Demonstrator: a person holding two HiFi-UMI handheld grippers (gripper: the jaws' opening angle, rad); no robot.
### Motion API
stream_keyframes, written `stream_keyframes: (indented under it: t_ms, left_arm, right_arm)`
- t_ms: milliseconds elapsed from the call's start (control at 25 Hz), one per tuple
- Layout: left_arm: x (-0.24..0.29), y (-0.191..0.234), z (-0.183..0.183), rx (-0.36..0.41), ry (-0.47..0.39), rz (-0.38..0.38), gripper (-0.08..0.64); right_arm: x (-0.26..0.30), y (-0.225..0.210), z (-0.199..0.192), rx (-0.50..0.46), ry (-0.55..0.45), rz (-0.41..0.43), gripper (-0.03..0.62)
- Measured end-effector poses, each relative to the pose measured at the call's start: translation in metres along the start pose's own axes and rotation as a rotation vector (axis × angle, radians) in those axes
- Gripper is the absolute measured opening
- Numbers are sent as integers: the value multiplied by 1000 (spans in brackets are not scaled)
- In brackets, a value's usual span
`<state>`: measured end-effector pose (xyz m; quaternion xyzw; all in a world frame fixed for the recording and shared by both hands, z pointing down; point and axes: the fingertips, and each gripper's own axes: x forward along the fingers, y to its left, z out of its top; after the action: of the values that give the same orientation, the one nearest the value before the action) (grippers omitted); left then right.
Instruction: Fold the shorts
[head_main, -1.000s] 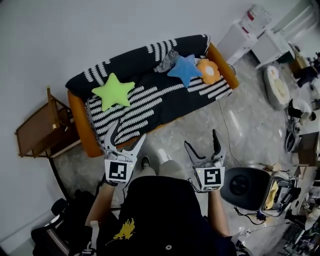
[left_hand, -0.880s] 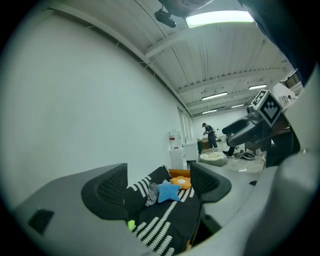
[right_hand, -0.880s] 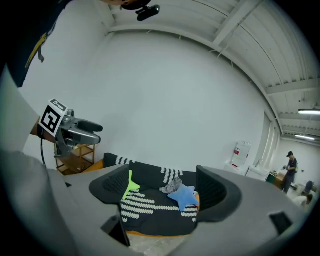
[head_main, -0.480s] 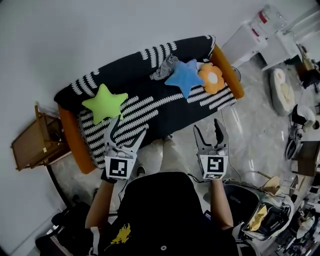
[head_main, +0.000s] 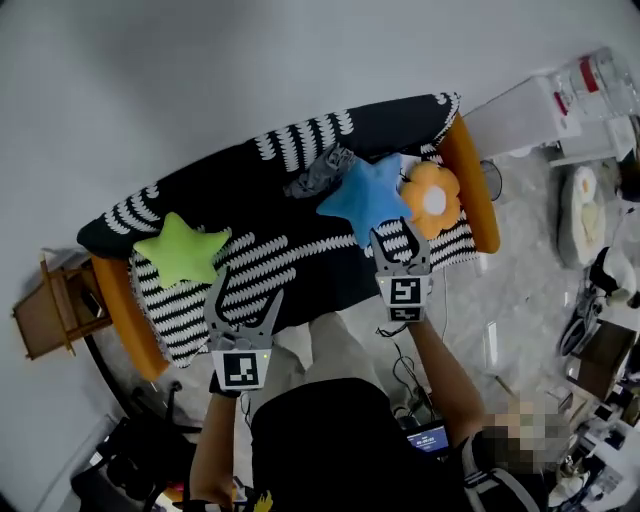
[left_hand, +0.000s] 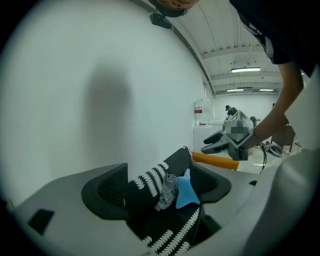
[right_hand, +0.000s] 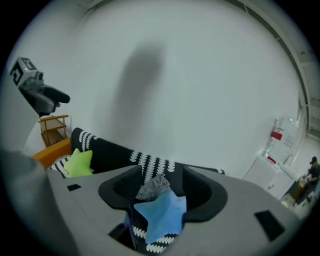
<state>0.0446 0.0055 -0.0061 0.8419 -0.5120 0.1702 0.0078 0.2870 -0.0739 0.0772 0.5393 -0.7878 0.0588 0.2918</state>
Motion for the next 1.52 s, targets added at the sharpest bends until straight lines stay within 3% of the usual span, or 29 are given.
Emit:
stream_keyframes:
  t_ms: [80,160,320,480,560,600,640,800,960,1240,1360,1520]
  left_arm:
    - [29,9,-27,37,47,1,394]
    - [52,20,-59,9,85,11,394]
    - [86,35,-117,3,167,-3,394]
    - [107,32,-156,-70,201,-8,394]
    - [111,33,-170,-104,213,-2,394]
    - [110,35,-174,-109,219,2,394]
    - [108,37,-174,-114,218,7,394]
    - [91,49,-158,-141,182,38,394]
    - [60,77,-134,-170,150,48,394]
    - [-23,129,-118,-181,98,62,394]
    - [-54,150,-115,-177,82,103,394]
    - [-93,169,-125,-195,86,154,394]
  right_arm:
    - [74,-7,-27,15,55,22,262]
    - [151,-4,-55,-9,111,42,252]
    - [295,9,-99,-139,214,53,236]
    - [386,13,-146,-273,362,105,236]
    - [408,16,-164,-350,420,118,188]
    - [413,14,-166,-384,432,104,110]
    - [413,11,-162,-409,430,86,20]
    - [369,15,-105,-421,342,135,18]
    - [275,32,5,-443,198,198,18]
    - [114,74,185,-503,17,204,17]
    - [65,99,235,-533,-38,223,17]
    - [15,150,269,-514,-108,288,17]
